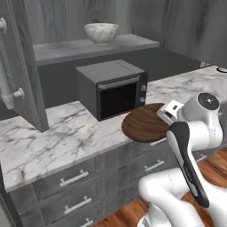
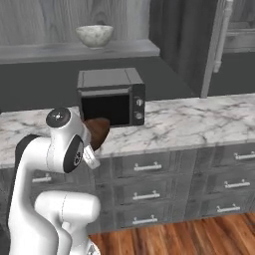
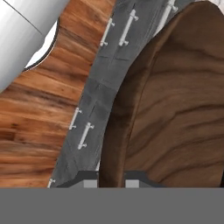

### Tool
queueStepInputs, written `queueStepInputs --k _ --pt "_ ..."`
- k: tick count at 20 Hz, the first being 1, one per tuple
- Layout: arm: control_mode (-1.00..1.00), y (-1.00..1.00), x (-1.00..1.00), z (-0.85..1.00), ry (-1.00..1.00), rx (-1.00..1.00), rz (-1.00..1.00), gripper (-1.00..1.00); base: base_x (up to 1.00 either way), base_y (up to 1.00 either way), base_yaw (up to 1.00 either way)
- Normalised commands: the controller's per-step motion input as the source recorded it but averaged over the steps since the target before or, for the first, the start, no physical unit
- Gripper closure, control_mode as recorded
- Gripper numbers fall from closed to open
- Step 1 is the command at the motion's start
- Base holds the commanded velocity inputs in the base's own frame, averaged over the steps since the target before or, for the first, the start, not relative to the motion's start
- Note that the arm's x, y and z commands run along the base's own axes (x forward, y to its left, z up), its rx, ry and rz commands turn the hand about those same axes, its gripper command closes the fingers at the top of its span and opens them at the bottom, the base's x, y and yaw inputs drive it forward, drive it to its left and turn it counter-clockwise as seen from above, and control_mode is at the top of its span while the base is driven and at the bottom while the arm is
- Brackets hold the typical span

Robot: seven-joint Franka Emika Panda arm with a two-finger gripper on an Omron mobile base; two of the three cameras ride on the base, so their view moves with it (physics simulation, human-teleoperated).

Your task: Move the bowls from the cabinet to the plates on the dining table.

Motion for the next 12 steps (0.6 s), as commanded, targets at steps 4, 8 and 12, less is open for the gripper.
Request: queueStepInputs --k 4,8,12 --pt "1.0 0.0 0.0 0.0 0.0 0.0 0.0 1.0 -0.63 -0.21 -0.37" --pt "1.0 0.0 0.0 0.0 0.0 0.0 0.0 1.0 -0.64 -0.2 -0.38" --pt "1.0 0.0 0.0 0.0 0.0 0.0 0.0 1.0 -0.4 -0.19 -0.46"
